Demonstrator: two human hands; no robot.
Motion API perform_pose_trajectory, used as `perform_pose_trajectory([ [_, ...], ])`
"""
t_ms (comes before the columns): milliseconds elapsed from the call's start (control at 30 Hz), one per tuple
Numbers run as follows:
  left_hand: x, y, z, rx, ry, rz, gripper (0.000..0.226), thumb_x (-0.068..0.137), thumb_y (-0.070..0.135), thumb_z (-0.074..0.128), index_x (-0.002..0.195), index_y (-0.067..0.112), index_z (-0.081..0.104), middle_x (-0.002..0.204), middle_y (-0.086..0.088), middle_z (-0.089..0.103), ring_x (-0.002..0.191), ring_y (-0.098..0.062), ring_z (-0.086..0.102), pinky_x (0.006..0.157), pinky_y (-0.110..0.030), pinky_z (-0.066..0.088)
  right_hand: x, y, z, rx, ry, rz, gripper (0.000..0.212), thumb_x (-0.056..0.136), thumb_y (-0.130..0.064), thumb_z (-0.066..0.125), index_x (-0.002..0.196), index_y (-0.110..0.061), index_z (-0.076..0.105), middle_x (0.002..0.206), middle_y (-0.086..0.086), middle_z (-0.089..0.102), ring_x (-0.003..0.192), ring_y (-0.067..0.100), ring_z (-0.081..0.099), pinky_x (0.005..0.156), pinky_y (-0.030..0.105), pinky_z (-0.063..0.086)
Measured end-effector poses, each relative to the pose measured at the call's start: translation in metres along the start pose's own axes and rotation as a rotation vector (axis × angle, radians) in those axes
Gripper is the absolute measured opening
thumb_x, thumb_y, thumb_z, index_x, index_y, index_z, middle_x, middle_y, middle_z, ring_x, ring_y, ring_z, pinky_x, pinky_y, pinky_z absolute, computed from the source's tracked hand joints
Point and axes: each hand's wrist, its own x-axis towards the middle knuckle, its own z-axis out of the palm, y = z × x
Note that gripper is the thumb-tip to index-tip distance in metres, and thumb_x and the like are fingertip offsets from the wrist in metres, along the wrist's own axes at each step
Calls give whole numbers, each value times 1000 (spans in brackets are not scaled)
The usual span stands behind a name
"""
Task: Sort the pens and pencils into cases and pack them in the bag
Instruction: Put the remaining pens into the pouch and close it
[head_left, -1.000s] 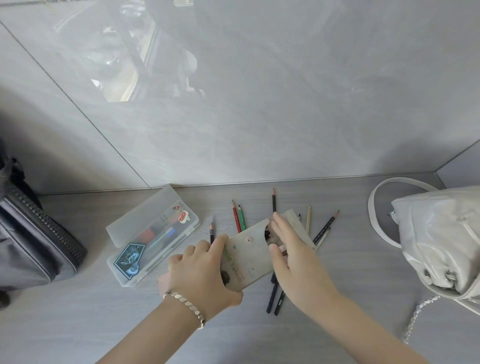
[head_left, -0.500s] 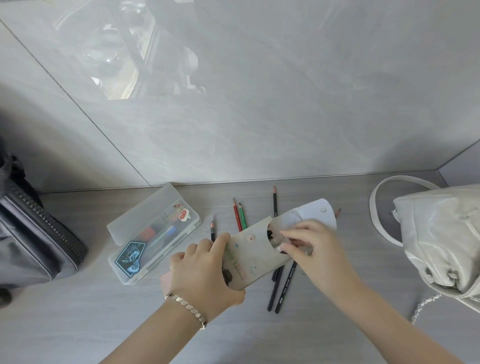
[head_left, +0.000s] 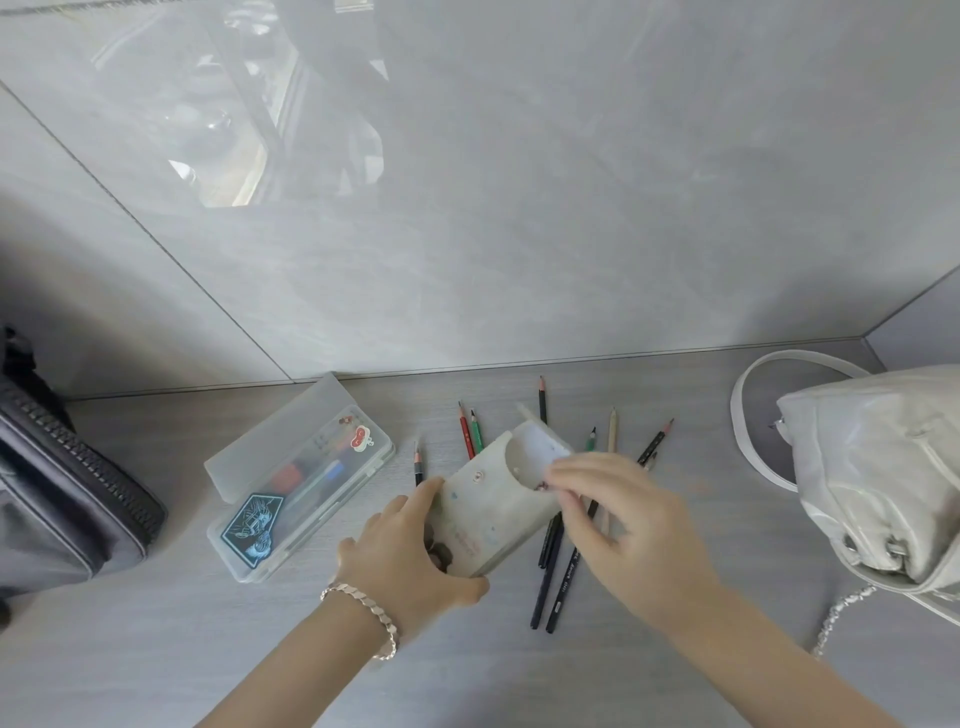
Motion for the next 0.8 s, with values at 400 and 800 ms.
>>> perform_pose_trajectory([
  [400, 5, -7, 1, 439, 341, 363, 96, 17, 58, 62, 110, 43, 46, 81, 21, 63, 69, -17, 64, 69, -50, 52, 3, 12, 7, 429, -636, 398, 17, 88, -39, 41, 103, -42, 49, 129, -24, 33, 117, -26, 24, 90, -7, 20],
  [800, -8, 7, -1, 557, 503, 504, 98, 21, 31, 74, 115, 34, 48, 87, 0, 67, 74, -32, 62, 78, -47, 45, -12, 17, 10, 341, -200, 79, 19, 86, -48, 53, 93, -39, 68, 113, -19, 54, 106, 11, 55, 88, 16, 42],
])
